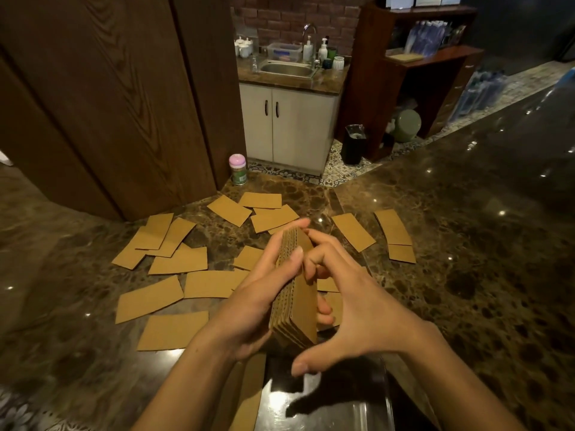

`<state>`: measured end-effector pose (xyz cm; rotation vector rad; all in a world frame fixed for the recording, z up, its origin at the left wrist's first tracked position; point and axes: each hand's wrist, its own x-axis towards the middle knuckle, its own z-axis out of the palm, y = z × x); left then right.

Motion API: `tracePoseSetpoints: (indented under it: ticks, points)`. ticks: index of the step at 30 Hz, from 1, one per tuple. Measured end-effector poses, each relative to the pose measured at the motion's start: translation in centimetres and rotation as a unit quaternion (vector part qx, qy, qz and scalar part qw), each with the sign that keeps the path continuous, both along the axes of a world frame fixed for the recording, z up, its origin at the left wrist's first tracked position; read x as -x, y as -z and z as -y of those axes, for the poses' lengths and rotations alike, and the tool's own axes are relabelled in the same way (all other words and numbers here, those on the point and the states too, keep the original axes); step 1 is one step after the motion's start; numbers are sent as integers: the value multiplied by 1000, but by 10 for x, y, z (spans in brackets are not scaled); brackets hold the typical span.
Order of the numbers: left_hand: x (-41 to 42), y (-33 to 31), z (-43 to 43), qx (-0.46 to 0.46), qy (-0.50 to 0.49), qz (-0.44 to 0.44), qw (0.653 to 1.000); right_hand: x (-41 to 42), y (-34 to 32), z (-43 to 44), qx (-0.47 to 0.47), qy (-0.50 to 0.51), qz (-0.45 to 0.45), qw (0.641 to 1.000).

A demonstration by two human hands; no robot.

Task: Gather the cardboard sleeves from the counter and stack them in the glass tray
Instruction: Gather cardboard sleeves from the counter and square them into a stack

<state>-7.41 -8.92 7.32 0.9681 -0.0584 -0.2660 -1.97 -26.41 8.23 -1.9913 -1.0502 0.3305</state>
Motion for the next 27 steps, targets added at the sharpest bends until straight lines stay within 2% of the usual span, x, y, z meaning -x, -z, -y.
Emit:
tracePoseSetpoints:
  ticks: [5,10,13,16,19,22,25,27]
  points:
    - [11,1,7,1,-34,-20,999,11,-1,-3,3,9,34,999]
    - [23,-1,3,4,-48,-32,998,23,-4,-2,-15,-21,-35,999]
    - [27,-4,0,-33,-48,-15,998,28,-2,-4,2,3,6,1000]
    - [32,-5,-2,15,-20,-26,999,32,-4,-4,15,-25,17,999]
    - [37,-4,-4,36,-20,-30,999,36,-4,-7,1,-4,45,999]
    - [45,-3,-6,46,-12,-27,998,44,1,-14,-26,-2,23,999]
    - [51,-3,-10,34,-24,-27,999,54,7,-21,-48,-1,7,999]
    - [55,-3,-18,-5,-42,-34,999,58,8,-26,-56,1,0,998]
